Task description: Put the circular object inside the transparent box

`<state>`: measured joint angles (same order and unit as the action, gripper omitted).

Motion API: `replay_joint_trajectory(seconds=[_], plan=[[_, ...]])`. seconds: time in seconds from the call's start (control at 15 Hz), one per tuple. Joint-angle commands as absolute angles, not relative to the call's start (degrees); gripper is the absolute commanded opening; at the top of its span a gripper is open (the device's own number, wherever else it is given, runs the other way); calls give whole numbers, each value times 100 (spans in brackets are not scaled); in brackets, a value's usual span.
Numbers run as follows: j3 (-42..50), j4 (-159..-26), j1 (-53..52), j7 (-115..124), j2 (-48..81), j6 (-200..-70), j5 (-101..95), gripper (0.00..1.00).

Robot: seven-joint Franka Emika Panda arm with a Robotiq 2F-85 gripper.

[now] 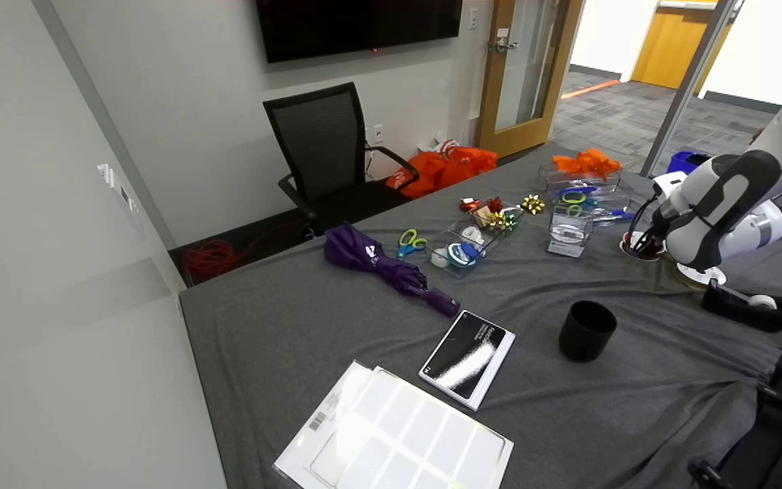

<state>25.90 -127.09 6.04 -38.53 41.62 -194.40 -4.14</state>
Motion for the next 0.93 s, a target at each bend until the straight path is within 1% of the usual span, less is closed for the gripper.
replay_joint_trajectory(seconds=[0.0, 0.13, 0.2, 0.27, 0.33, 0.4, 0.53, 0.87], plan=[[2574, -12479, 709, -3518, 4328, -19256, -885, 100], [2593, -12439, 713, -3372, 4385, -19239, -1067, 100], [2623, -12430, 701, -3305, 4400, -19242, -1133, 82], [2631, -12424, 710, -3253, 4407, -19256, -1189, 74], [2668, -12423, 686, -3198, 4424, -19286, -1208, 68], [2678, -12416, 684, -3140, 4429, -19284, -1218, 59], [2700, -12398, 678, -3029, 4449, -19281, -1240, 45], [2743, -12337, 662, -2823, 4542, -19296, -1273, 11]])
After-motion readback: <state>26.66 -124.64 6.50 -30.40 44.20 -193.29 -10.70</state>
